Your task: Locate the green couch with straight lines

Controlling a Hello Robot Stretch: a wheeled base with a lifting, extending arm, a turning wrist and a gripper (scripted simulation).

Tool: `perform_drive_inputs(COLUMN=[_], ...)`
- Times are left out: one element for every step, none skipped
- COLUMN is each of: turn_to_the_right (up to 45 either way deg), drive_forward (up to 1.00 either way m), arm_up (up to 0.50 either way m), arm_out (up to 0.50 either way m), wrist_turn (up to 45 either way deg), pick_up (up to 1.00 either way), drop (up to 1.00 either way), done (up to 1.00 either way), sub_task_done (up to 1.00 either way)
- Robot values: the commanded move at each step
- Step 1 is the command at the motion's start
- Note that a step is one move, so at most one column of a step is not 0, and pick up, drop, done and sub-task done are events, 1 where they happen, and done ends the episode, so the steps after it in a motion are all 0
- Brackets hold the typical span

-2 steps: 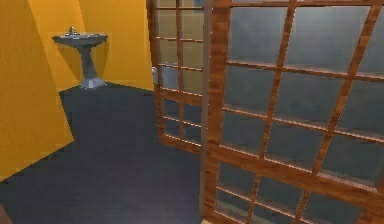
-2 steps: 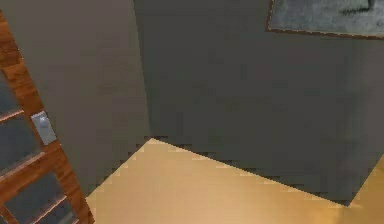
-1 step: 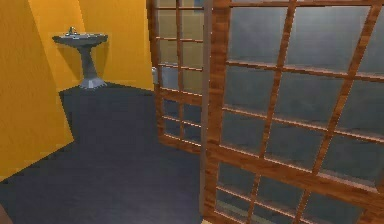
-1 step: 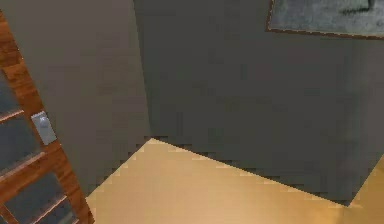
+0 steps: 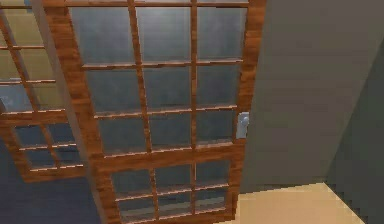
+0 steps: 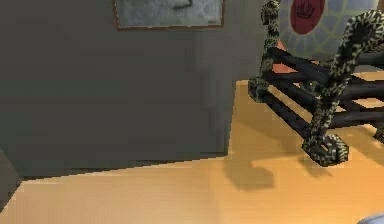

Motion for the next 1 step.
perform_drive_inputs(turn_to_the_right=[-6.0], drive_forward=[0.0], arm_up=[0.0], arm_out=[0.0], wrist_turn=[0.0], pick_up=[0.0], drop=[0.0], done=[0.0], sub_task_done=[0.0])
